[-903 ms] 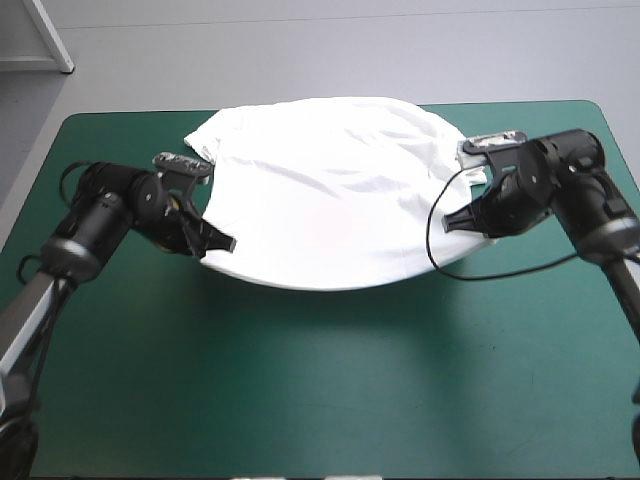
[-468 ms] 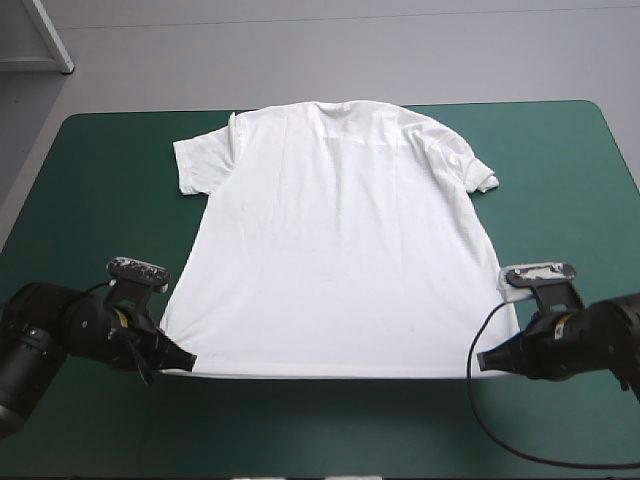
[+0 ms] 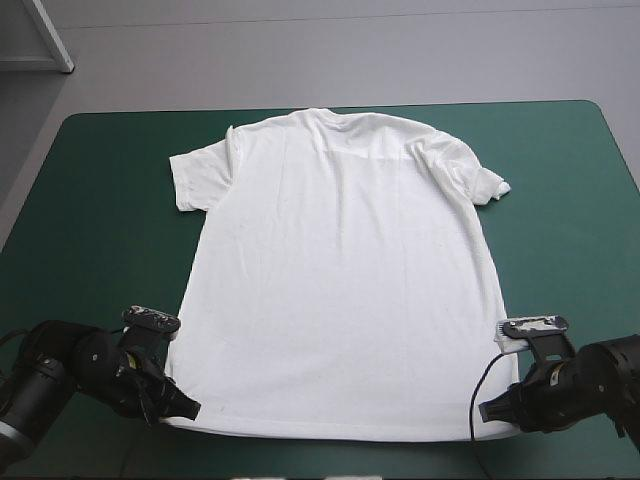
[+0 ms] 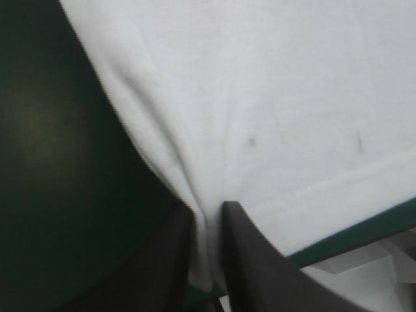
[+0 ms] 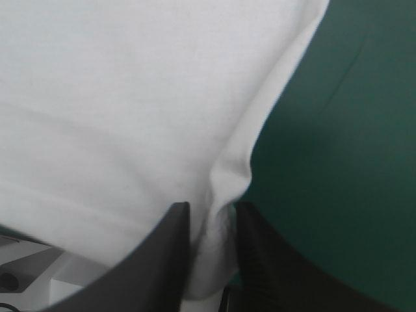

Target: Fold the cloth

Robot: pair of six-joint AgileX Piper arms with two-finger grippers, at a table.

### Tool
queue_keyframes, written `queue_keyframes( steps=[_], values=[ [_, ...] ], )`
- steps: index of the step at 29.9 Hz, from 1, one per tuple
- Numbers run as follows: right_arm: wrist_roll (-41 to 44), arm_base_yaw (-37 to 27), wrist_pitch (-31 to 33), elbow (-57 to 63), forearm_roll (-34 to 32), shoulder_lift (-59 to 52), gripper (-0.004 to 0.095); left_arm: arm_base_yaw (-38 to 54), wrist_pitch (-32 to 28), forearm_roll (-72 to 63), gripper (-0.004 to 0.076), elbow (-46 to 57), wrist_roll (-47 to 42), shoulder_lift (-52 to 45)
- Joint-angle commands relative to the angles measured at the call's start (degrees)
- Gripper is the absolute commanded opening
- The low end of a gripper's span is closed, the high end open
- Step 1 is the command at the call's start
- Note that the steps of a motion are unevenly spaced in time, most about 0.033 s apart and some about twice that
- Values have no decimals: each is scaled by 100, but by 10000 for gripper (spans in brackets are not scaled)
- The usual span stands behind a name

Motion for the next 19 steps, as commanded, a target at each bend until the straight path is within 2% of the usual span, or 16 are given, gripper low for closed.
queue_keyframes(
  steps=[1, 3, 5, 11, 16, 19],
  values=[
    [-52, -20, -133, -114, -19, -57, 650, 7, 253, -110, 323, -117, 22, -75],
    [-52, -20, -314, -114, -19, -57, 814, 7, 94, -111, 401, -117, -12, -75],
    [0, -20, -578, -126, -43, -57, 872, 7, -248, -122, 417, -129, -131, -75],
    [45, -20, -834, -439, -170, -57, 873, 7, -1384, 320, 417, -781, -718, 119],
    [277, -20, -812, -788, -569, -57, 873, 7, -1834, 1206, 417, -1844, -1082, 871],
    [293, -20, -832, -927, -619, -57, 873, 7, -2117, 1239, 417, -2406, -1063, 1500]
  ],
)
